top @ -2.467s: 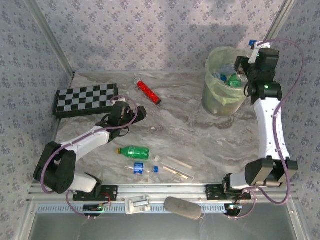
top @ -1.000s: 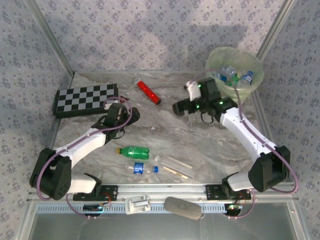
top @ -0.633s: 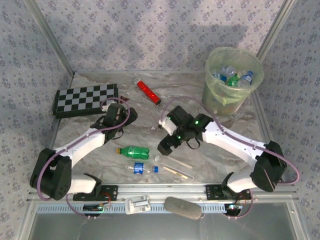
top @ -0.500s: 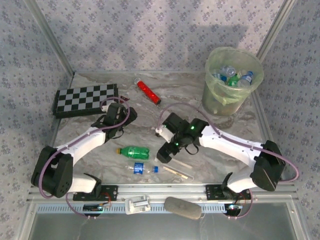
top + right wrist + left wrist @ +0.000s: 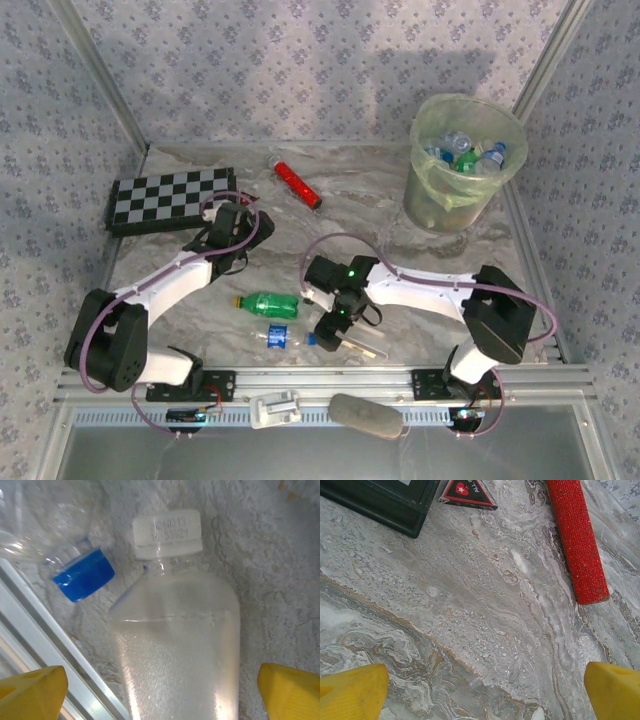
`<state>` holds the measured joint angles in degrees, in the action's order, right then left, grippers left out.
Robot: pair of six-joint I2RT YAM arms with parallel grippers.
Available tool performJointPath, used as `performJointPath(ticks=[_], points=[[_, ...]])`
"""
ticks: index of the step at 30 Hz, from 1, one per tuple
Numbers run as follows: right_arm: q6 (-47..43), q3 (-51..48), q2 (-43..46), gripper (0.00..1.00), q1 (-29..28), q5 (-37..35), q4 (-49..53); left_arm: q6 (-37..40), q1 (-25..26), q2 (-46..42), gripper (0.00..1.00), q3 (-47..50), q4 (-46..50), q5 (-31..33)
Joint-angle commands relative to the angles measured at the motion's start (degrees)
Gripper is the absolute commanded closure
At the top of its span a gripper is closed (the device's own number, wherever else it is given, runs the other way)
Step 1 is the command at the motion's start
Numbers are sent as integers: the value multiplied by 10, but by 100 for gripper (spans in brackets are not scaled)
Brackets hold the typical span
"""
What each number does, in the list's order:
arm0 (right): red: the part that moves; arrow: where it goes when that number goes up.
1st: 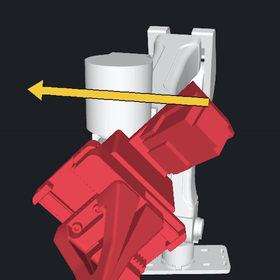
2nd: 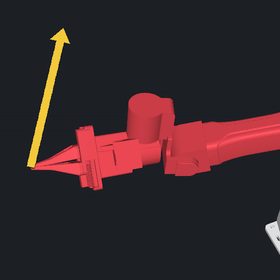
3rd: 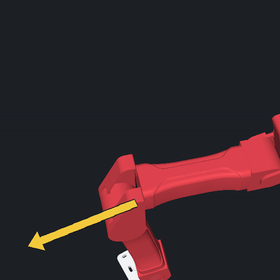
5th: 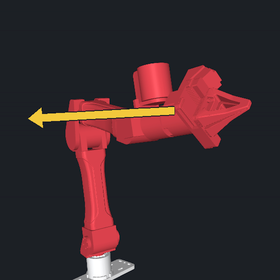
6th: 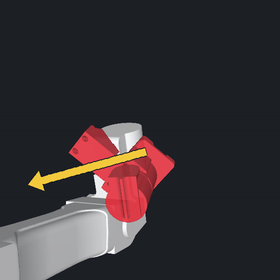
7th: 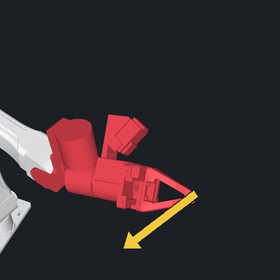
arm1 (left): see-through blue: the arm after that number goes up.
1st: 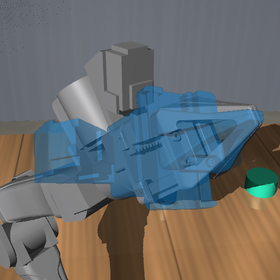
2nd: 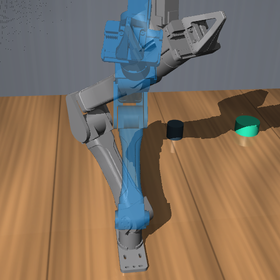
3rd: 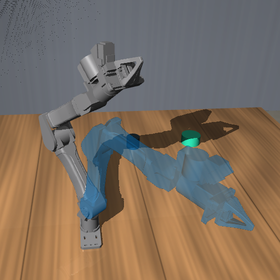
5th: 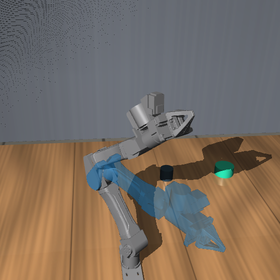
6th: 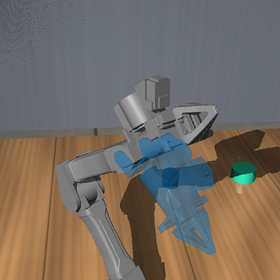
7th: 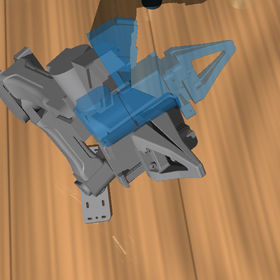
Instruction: Put the plastic bottles in the bin
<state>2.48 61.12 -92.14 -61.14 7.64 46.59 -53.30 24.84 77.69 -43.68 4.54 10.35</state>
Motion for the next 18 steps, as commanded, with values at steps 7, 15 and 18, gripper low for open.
performJointPath(ticks=[7,15,18], points=[[-17,-4,-44,11,-11,-33,30,-8,-7,-4,0,-4,-1,3],[-22,-5,-52,25,-11,-35,27,-9,-7,-9,0,5,-2,3],[-24,-2,-54,35,-11,-35,28,-10,-7,-12,0,6,-2,5]])
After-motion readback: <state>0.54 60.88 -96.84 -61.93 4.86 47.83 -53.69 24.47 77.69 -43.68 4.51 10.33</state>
